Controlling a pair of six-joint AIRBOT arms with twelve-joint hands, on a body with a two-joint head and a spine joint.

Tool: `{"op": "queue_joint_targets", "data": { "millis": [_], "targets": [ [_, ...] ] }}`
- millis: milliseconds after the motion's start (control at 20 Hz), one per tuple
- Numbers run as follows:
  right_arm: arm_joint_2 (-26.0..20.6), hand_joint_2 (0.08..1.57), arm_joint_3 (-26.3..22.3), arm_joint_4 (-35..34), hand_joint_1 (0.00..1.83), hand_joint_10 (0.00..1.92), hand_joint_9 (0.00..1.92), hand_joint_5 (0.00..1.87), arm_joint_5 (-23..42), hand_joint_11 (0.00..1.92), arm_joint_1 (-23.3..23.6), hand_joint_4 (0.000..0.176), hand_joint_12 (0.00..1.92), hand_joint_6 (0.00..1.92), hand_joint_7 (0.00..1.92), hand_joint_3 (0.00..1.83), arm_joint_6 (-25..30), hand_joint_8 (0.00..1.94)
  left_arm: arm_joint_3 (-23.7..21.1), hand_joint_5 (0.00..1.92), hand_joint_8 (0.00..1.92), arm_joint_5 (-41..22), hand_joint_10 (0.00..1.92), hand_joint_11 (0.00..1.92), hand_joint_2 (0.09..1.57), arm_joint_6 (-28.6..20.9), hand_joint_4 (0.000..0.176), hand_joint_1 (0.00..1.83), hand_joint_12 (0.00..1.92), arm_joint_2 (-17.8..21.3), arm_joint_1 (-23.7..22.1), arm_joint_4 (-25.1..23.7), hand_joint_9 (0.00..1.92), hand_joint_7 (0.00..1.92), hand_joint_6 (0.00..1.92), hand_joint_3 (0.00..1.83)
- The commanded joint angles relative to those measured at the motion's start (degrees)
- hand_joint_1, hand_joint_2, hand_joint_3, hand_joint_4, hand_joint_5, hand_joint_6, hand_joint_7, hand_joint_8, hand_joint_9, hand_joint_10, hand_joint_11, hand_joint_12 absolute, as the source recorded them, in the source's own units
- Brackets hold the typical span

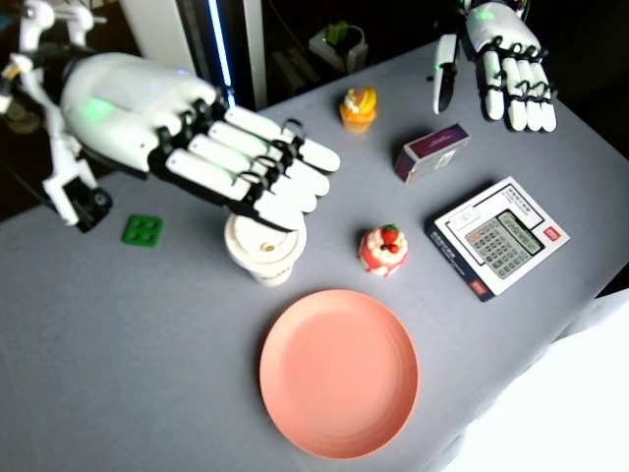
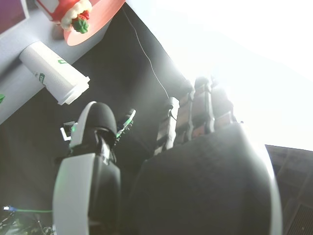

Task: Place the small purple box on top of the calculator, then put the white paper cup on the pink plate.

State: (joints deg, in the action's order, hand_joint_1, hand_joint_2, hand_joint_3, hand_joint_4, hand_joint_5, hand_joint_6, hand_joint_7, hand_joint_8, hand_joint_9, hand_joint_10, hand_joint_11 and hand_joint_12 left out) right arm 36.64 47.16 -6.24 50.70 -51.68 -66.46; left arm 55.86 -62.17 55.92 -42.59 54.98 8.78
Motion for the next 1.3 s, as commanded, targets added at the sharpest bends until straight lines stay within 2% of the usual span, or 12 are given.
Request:
{"op": "queue_joint_targets", "data": {
  "millis": [0,150,400,450,500,700,750,850,900,950,1050,1250],
  "targets": [
    [0.1,1.19,0.2,-0.4,0.26,0.00,0.00,0.00,7.4,0.00,0.8,0.000,0.00,0.00,0.00,0.08,-0.2,0.00,-0.3,0.00,0.00,-7.3,0.00,0.00,1.18,0.2,0.029,0.45,0.00,-0.1,-0.8,-0.6,0.00,0.00,0.00,0.02],
    [0.4,1.19,0.2,-0.4,0.27,0.00,0.00,0.00,7.4,0.00,0.8,0.000,0.00,0.00,0.00,0.07,-0.2,0.00,-0.3,0.00,0.00,-7.0,0.00,0.00,1.17,0.3,0.061,0.52,0.00,-0.4,-0.8,-0.6,0.00,0.00,0.00,0.00],
    [0.4,1.20,0.3,-0.7,0.24,0.00,0.00,0.00,7.5,0.00,0.8,0.000,0.00,0.00,0.00,0.06,-0.2,0.00,-0.4,0.00,0.00,-6.8,0.00,0.00,1.05,0.3,0.022,0.73,0.00,-0.3,-0.3,-0.4,0.00,0.00,0.00,0.00],
    [0.4,1.21,0.3,-0.7,0.25,0.00,0.00,0.00,7.6,0.00,0.8,0.000,0.00,0.00,0.00,0.06,-0.2,0.00,-0.5,0.00,0.00,-6.7,0.00,0.00,1.03,0.3,0.049,0.77,0.00,0.0,0.0,-0.2,0.00,0.00,0.00,0.00],
    [0.4,1.22,0.3,-0.8,0.27,0.00,0.00,0.00,7.6,0.00,0.8,0.000,0.00,0.00,0.00,0.05,-0.2,0.00,-0.7,0.00,0.00,-6.5,0.00,0.00,1.00,0.3,0.037,0.84,0.00,0.2,0.3,-0.1,0.00,0.00,0.00,0.00],
    [1.0,1.22,0.3,-1.1,0.25,0.00,0.00,0.00,8.2,0.00,0.8,0.000,0.00,0.00,0.00,0.04,-0.2,0.00,-0.7,0.00,0.00,-3.2,0.00,0.02,0.93,0.5,0.037,0.89,0.01,0.6,0.9,-0.1,0.00,0.00,0.00,0.00],
    [1.1,1.22,0.3,-1.2,0.25,0.00,0.00,0.00,8.4,0.00,0.8,0.000,0.00,0.00,0.00,0.04,-0.2,0.00,-0.7,0.00,0.00,-2.1,0.00,0.01,0.91,0.5,0.052,0.88,0.01,0.6,1.1,0.0,0.00,0.00,0.00,0.00],
    [1.2,1.24,0.3,-1.3,0.28,0.00,0.00,0.00,8.8,0.00,0.8,0.000,0.00,0.00,0.00,0.04,-0.2,0.00,-0.8,0.00,0.00,-0.1,0.00,0.00,0.92,0.5,0.050,0.86,0.00,0.5,2.4,0.6,0.00,0.00,0.00,0.00],
    [1.3,1.25,0.3,-1.3,0.26,0.00,0.00,0.00,8.9,0.00,0.8,0.000,0.00,0.00,0.00,0.04,-0.2,0.00,-0.9,0.01,0.00,0.4,0.00,0.01,0.91,0.5,0.005,0.86,0.01,0.5,3.1,0.8,0.00,0.01,0.00,0.00],
    [1.3,1.25,0.4,-1.3,0.23,0.00,0.00,0.00,8.9,0.00,0.8,0.000,0.00,0.00,0.00,0.04,-0.2,0.00,-1.0,0.01,0.01,0.9,0.00,0.00,0.90,0.5,0.003,0.85,0.00,0.5,4.0,1.2,0.00,0.02,0.01,0.00],
    [1.3,1.26,0.4,-1.5,0.26,0.00,0.00,0.00,8.9,0.00,0.8,0.000,0.00,0.00,0.00,0.03,-0.2,0.00,-1.0,0.01,0.00,1.8,0.00,0.00,0.92,0.5,0.037,0.86,0.00,0.4,4.8,1.7,0.00,0.02,0.00,0.00],
    [1.3,1.27,0.4,-1.7,0.29,0.00,0.00,0.00,8.9,0.00,0.8,0.000,0.00,0.00,0.00,0.03,-0.2,0.00,-0.6,0.01,0.00,4.1,0.00,0.00,0.93,0.5,0.046,0.88,0.00,-0.2,5.0,1.9,0.00,0.01,0.00,0.00]
  ]
}}
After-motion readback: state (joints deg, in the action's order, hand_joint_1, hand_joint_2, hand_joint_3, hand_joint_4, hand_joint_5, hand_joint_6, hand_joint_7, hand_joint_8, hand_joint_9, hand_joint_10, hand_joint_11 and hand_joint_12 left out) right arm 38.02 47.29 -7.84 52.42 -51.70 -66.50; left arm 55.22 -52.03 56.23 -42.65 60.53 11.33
